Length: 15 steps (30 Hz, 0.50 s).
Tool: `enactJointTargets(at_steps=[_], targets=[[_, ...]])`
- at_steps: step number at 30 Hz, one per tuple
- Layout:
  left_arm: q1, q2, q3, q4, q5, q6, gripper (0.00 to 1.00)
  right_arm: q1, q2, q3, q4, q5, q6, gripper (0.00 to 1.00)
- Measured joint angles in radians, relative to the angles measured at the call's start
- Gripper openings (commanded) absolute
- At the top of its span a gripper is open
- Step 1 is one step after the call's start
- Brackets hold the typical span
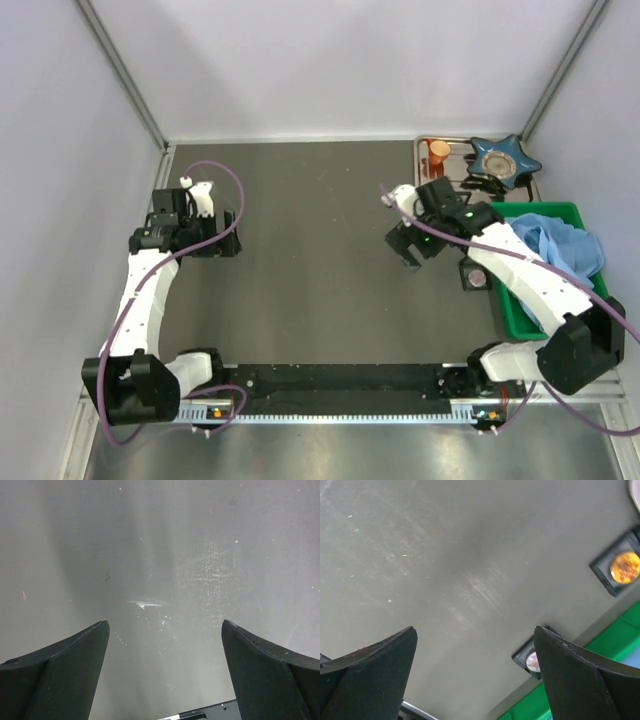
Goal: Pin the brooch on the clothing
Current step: Pick up the clothes from the bin.
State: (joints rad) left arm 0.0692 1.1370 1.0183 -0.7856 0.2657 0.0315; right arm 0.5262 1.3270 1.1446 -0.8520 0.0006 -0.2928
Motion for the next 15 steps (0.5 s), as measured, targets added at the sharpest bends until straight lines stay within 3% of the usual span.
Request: enactJointTargets(at_steps=[2, 10, 15], targets=[[0.000, 0.000, 0.002, 0.001, -0.002, -0.006, 0.99, -0.068, -0.031, 0.002, -0.011, -0.018, 0.000, 0.99], [0.000, 0.003, 0.062, 0.021, -0.006, -0.012, 0.99, -0.689, -0.130, 0.086, -0.064, -0.142, -0.091, 0.99], [0.000, 0.019, 0.068, 0.027, 0.013, -0.012, 0.98, -0.985, -0.140, 0.087, -0.110, -0.190, -0.222, 0.99]])
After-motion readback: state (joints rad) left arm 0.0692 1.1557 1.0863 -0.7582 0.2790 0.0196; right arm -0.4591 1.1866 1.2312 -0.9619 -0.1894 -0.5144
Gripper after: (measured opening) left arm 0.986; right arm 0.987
